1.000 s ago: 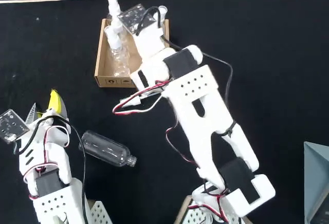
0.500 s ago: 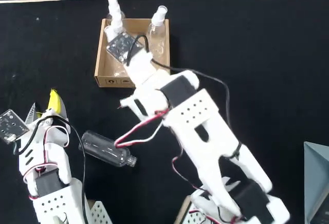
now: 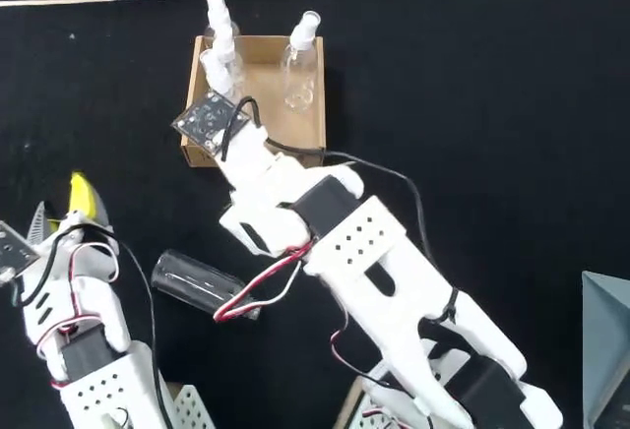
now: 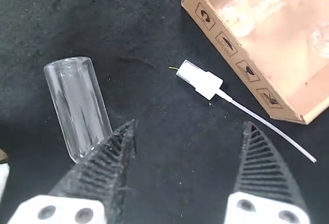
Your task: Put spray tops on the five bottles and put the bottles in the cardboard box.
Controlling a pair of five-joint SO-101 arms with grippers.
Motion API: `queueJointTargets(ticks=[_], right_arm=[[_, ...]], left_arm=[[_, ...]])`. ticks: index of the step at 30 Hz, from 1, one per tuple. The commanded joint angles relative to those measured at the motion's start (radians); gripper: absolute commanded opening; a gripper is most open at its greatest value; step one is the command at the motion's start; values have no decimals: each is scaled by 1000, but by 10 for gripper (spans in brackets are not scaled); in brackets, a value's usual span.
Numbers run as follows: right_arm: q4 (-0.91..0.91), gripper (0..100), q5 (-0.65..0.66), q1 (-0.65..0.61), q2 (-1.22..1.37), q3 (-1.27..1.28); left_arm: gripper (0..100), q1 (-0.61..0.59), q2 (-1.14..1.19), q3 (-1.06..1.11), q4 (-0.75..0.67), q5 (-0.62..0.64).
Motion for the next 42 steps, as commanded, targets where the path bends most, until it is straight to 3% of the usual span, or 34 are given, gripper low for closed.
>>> queueJointTargets(ticks=[1,12,20,33,42], right_arm=[[-29,262,6,-52,-59,-5],[-95,262,6,-149,-59,74],[-140,262,5,-209,-59,128],[-141,262,5,-212,-65,168],[-238,262,3,-315,-59,283]], left_arm=[[199,-41,-14,22,6,-9],[196,-73,-14,22,6,-3],[195,-179,-14,22,2,0],[195,-180,-14,22,2,0],[195,-182,-14,22,2,0]])
